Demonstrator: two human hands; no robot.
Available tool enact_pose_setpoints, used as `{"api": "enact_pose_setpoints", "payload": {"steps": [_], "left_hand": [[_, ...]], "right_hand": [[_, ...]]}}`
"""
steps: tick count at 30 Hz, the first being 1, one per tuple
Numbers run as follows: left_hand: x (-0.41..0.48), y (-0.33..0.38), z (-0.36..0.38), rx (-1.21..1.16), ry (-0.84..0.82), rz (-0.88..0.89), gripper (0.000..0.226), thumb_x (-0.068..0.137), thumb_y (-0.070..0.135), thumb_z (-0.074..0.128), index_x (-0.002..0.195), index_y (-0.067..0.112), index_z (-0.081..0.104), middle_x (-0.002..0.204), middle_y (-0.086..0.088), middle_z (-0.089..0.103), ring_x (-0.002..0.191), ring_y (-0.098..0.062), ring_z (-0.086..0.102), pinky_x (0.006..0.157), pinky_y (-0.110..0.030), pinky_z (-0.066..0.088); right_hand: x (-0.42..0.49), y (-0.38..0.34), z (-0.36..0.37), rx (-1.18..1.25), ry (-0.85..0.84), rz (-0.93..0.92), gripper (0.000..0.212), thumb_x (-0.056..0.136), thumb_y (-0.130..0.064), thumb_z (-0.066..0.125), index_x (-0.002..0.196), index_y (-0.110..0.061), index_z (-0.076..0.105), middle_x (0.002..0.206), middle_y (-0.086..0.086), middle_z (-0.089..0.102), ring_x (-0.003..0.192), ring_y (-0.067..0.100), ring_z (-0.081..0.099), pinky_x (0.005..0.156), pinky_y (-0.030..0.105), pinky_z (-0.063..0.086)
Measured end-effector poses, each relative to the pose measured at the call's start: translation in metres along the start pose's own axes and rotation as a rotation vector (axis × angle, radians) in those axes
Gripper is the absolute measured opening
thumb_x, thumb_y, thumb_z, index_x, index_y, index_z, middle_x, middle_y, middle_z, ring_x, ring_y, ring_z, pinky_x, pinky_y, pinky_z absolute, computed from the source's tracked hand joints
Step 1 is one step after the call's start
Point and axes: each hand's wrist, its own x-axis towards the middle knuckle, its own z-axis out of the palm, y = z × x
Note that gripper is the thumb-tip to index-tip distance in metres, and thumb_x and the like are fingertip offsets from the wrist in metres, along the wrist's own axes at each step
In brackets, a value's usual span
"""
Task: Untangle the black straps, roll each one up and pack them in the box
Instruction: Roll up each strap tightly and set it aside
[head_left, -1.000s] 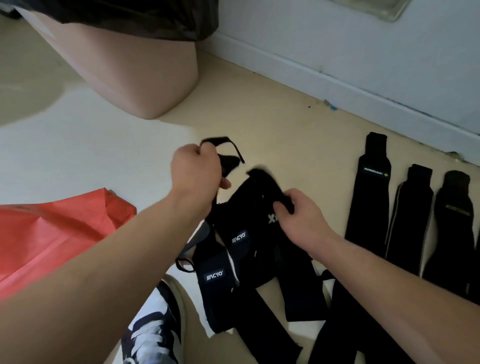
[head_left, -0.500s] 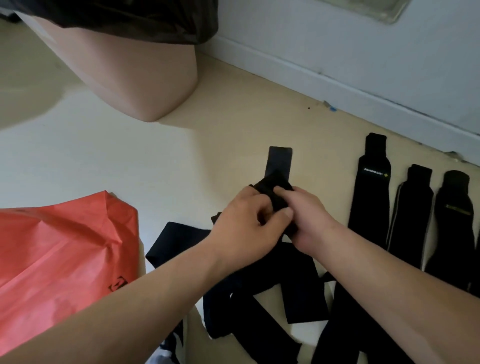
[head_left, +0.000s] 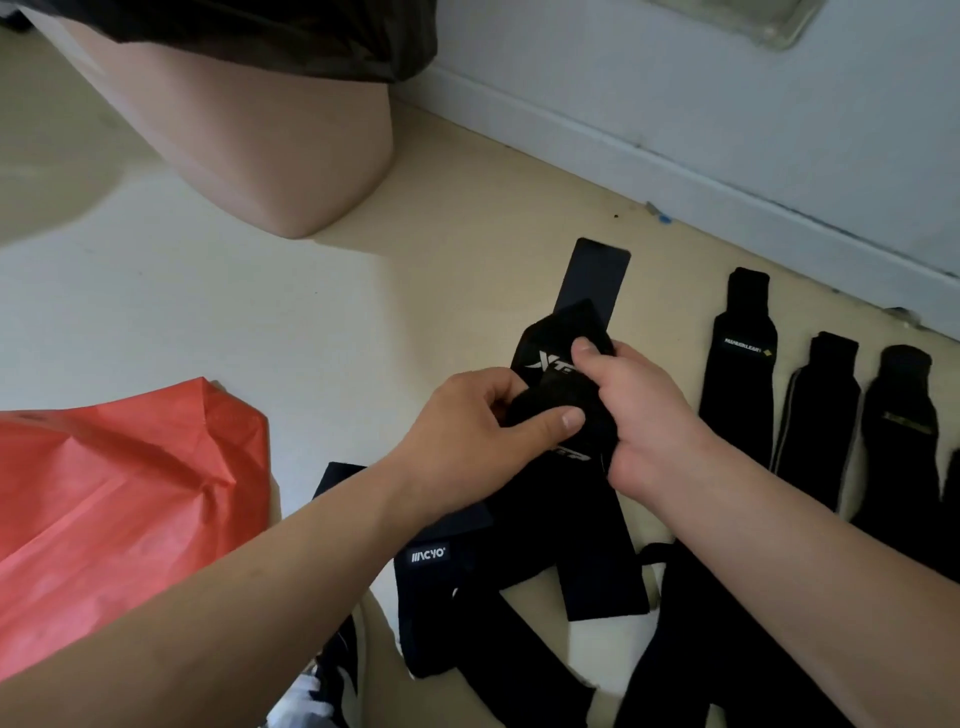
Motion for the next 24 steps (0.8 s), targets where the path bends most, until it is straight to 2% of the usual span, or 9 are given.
{"api": "enact_pose_setpoints", "payload": {"steps": [3,7,9,12,14,16,18,21,24], "left_hand": [[-0.003,0.012,-0.001,-0.067,-0.005,0.05,0.033,0.086,0.032,0.087,0.079,0.008,0.065,0.07,-0.01,0.068,0.059,-0.009,0.061,0.056,-0.022,0.049],[-0.008,0.019,0.004,-0.051,-0.055,0.074,0.024,0.093,0.029,0.08,0.084,0.009,0.069,0.074,-0.012,0.071,0.062,-0.012,0.062,0.06,-0.028,0.053],[-0.009,0.013,0.005,-0.009,-0.091,0.026,0.024,0.097,0.032,0.074,0.087,0.011,0.07,0.078,-0.01,0.071,0.065,-0.013,0.062,0.065,-0.033,0.054],[-0.01,0.004,0.004,-0.07,-0.159,-0.085,0.018,0.102,0.029,0.066,0.095,0.015,0.075,0.082,-0.002,0.075,0.072,-0.017,0.07,0.073,-0.029,0.057],[-0.011,0.003,0.003,-0.098,-0.19,-0.11,0.016,0.104,0.024,0.063,0.1,0.021,0.078,0.095,-0.006,0.081,0.086,-0.021,0.077,0.085,-0.032,0.06],[-0.01,0.004,0.003,-0.1,-0.176,-0.098,0.017,0.104,0.024,0.063,0.095,0.021,0.078,0.093,-0.009,0.079,0.082,-0.018,0.074,0.084,-0.033,0.058],[-0.008,0.006,0.001,-0.239,-0.173,-0.13,0.018,0.105,0.022,0.063,0.092,0.017,0.074,0.087,-0.007,0.075,0.079,-0.016,0.069,0.079,-0.031,0.057],[-0.004,0.008,-0.003,-0.426,-0.182,-0.147,0.017,0.106,0.018,0.06,0.094,0.012,0.071,0.087,-0.007,0.072,0.08,-0.018,0.068,0.076,-0.029,0.054],[-0.004,0.006,-0.003,-0.497,-0.192,-0.106,0.016,0.107,0.017,0.058,0.103,0.009,0.071,0.094,-0.01,0.075,0.087,-0.021,0.07,0.082,-0.033,0.055]], "right_hand": [[0.003,-0.007,-0.005,-0.012,-0.001,-0.069,0.009,0.106,-0.023,0.064,0.109,-0.019,0.072,0.1,0.012,0.08,0.083,0.029,0.079,0.065,0.041,0.063],[0.018,-0.012,-0.022,0.048,0.12,-0.119,0.01,0.11,-0.019,0.058,0.114,-0.021,0.066,0.118,0.012,0.075,0.105,0.032,0.075,0.087,0.049,0.064],[0.023,-0.015,-0.032,0.059,0.175,-0.128,0.011,0.11,-0.019,0.056,0.116,-0.023,0.065,0.121,0.01,0.074,0.109,0.032,0.073,0.091,0.052,0.063],[0.025,-0.01,-0.04,0.013,0.089,-0.076,0.013,0.109,-0.019,0.059,0.118,-0.02,0.067,0.118,0.012,0.076,0.104,0.032,0.076,0.079,0.046,0.065],[0.021,-0.005,-0.038,-0.03,-0.024,-0.014,0.016,0.107,-0.02,0.063,0.121,-0.018,0.068,0.114,0.015,0.079,0.1,0.036,0.078,0.072,0.048,0.066],[0.017,-0.002,-0.032,-0.04,-0.098,0.014,0.019,0.106,-0.022,0.064,0.122,-0.015,0.069,0.112,0.016,0.08,0.099,0.036,0.079,0.076,0.048,0.067],[0.014,-0.004,-0.026,0.007,-0.153,0.045,0.02,0.107,-0.023,0.061,0.123,-0.013,0.069,0.107,0.014,0.081,0.091,0.031,0.081,0.069,0.042,0.067],[0.015,-0.008,-0.021,-0.004,-0.164,0.014,0.02,0.108,-0.024,0.06,0.123,-0.015,0.069,0.11,0.011,0.081,0.088,0.025,0.081,0.066,0.034,0.064],[0.017,-0.006,-0.021,-0.089,-0.088,-0.087,0.011,0.109,-0.021,0.058,0.116,-0.023,0.066,0.109,0.006,0.077,0.085,0.017,0.077,0.065,0.03,0.063]]}}
